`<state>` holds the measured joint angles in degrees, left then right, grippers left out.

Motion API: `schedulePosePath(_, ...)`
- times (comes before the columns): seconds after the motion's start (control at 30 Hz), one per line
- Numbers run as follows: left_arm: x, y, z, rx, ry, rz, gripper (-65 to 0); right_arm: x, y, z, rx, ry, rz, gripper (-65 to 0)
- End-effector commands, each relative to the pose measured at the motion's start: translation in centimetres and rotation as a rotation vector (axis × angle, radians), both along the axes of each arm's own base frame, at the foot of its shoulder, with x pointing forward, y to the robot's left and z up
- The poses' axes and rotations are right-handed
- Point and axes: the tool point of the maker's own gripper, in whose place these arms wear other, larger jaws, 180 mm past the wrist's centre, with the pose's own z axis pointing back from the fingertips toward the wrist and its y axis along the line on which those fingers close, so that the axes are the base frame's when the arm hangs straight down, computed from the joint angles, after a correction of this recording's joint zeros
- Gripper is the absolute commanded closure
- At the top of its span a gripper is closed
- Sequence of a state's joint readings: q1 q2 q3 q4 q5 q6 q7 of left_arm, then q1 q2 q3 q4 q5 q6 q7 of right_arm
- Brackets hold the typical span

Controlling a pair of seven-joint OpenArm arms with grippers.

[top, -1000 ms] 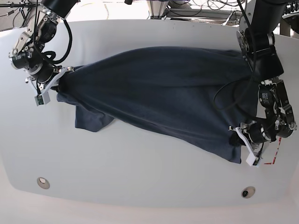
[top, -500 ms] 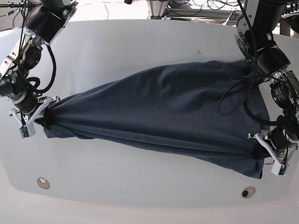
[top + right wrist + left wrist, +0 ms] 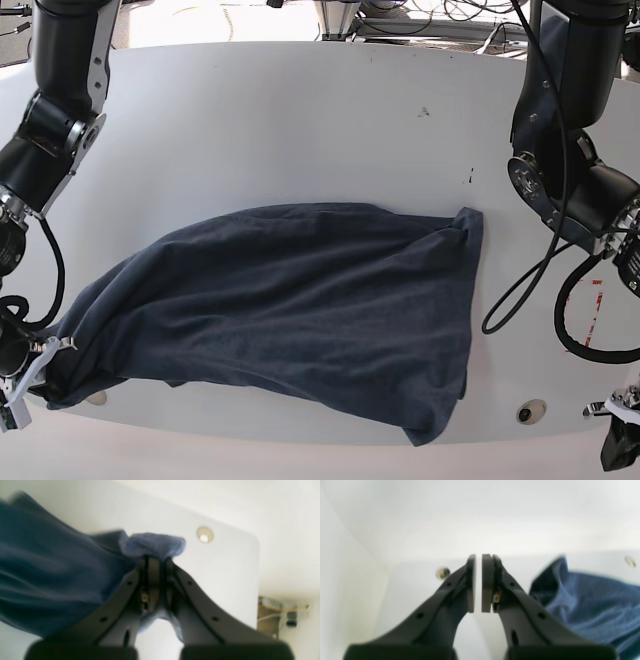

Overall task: Fold the T-shirt properly
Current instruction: 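Swing the held shirt up and lay it back with both grippers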

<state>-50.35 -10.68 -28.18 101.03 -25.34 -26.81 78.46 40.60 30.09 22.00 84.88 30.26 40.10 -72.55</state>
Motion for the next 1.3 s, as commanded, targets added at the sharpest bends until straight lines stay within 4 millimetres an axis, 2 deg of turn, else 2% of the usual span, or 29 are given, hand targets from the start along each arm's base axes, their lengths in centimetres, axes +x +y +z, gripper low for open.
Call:
schedulePosePath(0.0,-0.1,-0.5,5.5,0.033,-0.129,0.007,-1.7,1.5,-0.4,6.0,-0.025,-0.123,0.014,0.0)
schedulePosePath(0.13,-0.1,-1.0,9.6,0.025,-0.211,0.008,-1.8,2.7,0.0,10.1,-0.063,-0.173,0.034,0.0)
schedulePosePath(0.2,0.3,-1.6,10.1,0.008,-0.211,-0.011,-1.9,3.0,0.3,11.4,-0.081,-0.185,0.044,0.0)
schedulePosePath(0.33,0.6,-1.6,10.0,0.003,-0.202,-0.015,-2.2,3.4,1.0,12.0,-0.104,-0.187,0.062,0.0)
schedulePosePath(0.4,0.7,-1.6,9.3,0.002,-0.188,-0.016,-2.4,3.4,1.1,11.9,-0.104,-0.185,0.066,0.0)
schedulePosePath(0.6,1.3,-1.7,4.3,-0.004,-0.084,-0.021,-2.4,3.5,1.4,11.7,-0.1,-0.181,0.074,0.0)
schedulePosePath(0.87,1.5,-2.5,-0.6,-0.02,0.018,-0.037,-2.4,3.7,1.9,11.4,-0.109,-0.172,0.084,0.0)
schedulePosePath(1.07,1.5,-2.5,-2.6,-0.024,0.053,-0.037,-2.4,4.1,3.4,10.8,-0.118,-0.157,0.117,0.0)
schedulePosePath(1.17,1.4,-2.4,-3.3,-0.024,0.055,-0.036,-2.4,4.6,5.1,10.3,-0.121,-0.148,0.153,0.0)
schedulePosePath(1.27,1.3,-1.8,-3.2,-0.023,0.053,-0.023,-2.4,4.6,6.5,10.8,-0.14,-0.168,0.183,0.0)
